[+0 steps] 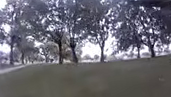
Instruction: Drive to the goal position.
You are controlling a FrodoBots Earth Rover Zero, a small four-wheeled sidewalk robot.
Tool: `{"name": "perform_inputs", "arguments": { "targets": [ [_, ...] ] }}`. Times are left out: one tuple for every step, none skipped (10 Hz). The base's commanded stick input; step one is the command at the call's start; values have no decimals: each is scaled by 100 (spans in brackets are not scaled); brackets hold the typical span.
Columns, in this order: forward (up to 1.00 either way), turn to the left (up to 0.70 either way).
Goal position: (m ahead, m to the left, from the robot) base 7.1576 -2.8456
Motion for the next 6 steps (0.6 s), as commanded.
{"name": "perform_inputs", "arguments": {
  "targets": [
    [70, 0],
    [70, -2],
    [70, -6],
    [70, -10],
    [70, -13],
    [70, -14]
  ]
}}
